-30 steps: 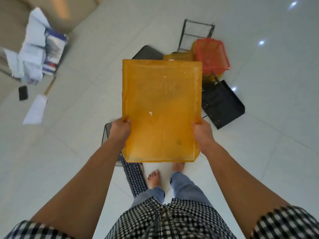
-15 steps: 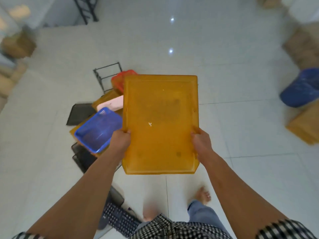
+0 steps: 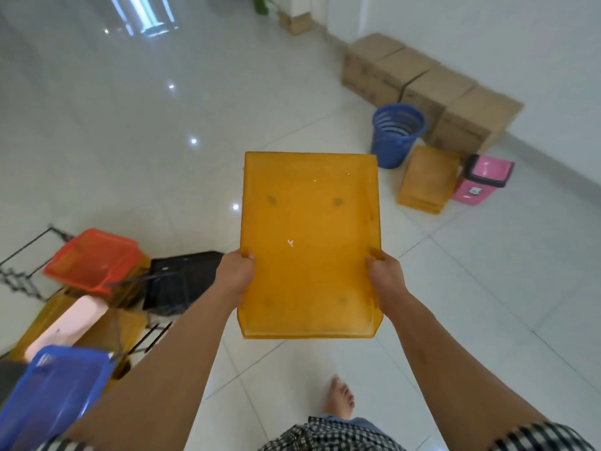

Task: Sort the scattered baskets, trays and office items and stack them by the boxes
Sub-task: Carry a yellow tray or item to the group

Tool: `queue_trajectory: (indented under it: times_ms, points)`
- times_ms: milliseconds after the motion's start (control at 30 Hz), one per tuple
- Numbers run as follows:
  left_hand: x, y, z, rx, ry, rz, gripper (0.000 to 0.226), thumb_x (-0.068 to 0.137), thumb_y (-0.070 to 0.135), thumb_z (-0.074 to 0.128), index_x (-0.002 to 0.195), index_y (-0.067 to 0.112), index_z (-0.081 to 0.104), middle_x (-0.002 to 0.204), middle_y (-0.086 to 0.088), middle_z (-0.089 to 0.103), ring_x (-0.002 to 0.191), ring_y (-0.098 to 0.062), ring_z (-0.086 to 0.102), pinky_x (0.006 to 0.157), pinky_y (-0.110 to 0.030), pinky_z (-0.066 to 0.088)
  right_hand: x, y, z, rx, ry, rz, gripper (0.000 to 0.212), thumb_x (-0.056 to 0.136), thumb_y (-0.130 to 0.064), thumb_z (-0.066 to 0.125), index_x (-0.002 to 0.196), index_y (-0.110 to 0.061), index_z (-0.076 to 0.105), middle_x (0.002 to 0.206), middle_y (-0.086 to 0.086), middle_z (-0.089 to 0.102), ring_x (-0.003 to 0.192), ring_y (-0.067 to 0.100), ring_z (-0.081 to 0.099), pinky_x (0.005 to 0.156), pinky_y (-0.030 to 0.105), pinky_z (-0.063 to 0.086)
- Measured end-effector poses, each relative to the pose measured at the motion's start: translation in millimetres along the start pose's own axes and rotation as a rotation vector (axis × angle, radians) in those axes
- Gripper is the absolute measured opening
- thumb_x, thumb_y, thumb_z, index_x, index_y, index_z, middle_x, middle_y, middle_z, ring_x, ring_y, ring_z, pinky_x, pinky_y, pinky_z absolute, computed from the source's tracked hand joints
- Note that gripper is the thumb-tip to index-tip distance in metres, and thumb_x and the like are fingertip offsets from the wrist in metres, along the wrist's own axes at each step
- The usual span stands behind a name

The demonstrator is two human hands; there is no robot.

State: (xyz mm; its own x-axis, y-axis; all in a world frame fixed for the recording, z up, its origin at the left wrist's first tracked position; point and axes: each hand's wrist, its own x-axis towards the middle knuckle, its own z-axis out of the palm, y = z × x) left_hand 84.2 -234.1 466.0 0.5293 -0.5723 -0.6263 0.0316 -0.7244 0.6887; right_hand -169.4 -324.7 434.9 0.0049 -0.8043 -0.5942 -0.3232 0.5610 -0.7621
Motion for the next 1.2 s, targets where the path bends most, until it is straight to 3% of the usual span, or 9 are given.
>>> queue_trajectory:
  times_ms: [133,400,767,1067,1200]
  points:
    - [18.5,51.4,59.3,0.108,-0.075,0.071,0.045,0.108,0.027,0.042,0.149,0.007,0.040,0.117,-0.007,0.052,0.100,-0.026,0.052,0.092,-0.046,0.045,31.4,-14.1,-52.7,0.062,0.095,0.022,0.049,0.104,-0.019,0.042,0.153,-0.018,0.043,0.148,0.007,0.052,0.129,0.037,0.052,0.107,0.058,0.044]
    - [71.9,134.7,130.3,0.260,-0.152,0.141,0.046,0.108,0.029,0.042,0.150,0.010,0.041,0.136,-0.013,0.055,0.123,-0.035,0.053,0.104,-0.051,0.044,89.0,-35.6,-95.3,0.199,0.225,0.088,0.047,0.106,-0.019,0.040,0.153,-0.017,0.043,0.146,0.008,0.054,0.127,0.039,0.053,0.107,0.060,0.044]
    - [194.6,249.0,161.8,0.381,-0.262,0.156,0.047,0.108,0.033,0.042,0.149,0.010,0.042,0.140,-0.013,0.053,0.125,-0.036,0.052,0.105,-0.052,0.043,193.4,-111.9,-73.9,0.305,0.380,0.185,0.045,0.109,-0.023,0.041,0.154,-0.018,0.040,0.147,0.009,0.052,0.129,0.040,0.051,0.108,0.061,0.043]
    - [283.0,334.3,166.2,0.449,-0.297,0.184,0.045,0.108,0.032,0.042,0.147,0.010,0.044,0.140,-0.013,0.055,0.125,-0.036,0.053,0.108,-0.053,0.044,272.6,-178.1,-47.6,0.364,0.412,0.202,0.043,0.109,-0.024,0.040,0.151,-0.017,0.045,0.128,0.004,0.056,0.108,0.030,0.053,0.101,0.058,0.046]
    - [310.3,358.6,187.4,0.462,-0.312,0.172,0.046,0.108,0.032,0.042,0.148,0.010,0.043,0.142,-0.014,0.053,0.128,-0.037,0.052,0.109,-0.054,0.042,307.0,-194.1,-56.9,0.348,0.430,0.208,0.044,0.108,-0.023,0.041,0.151,-0.018,0.046,0.140,0.008,0.056,0.123,0.038,0.054,0.104,0.058,0.045]
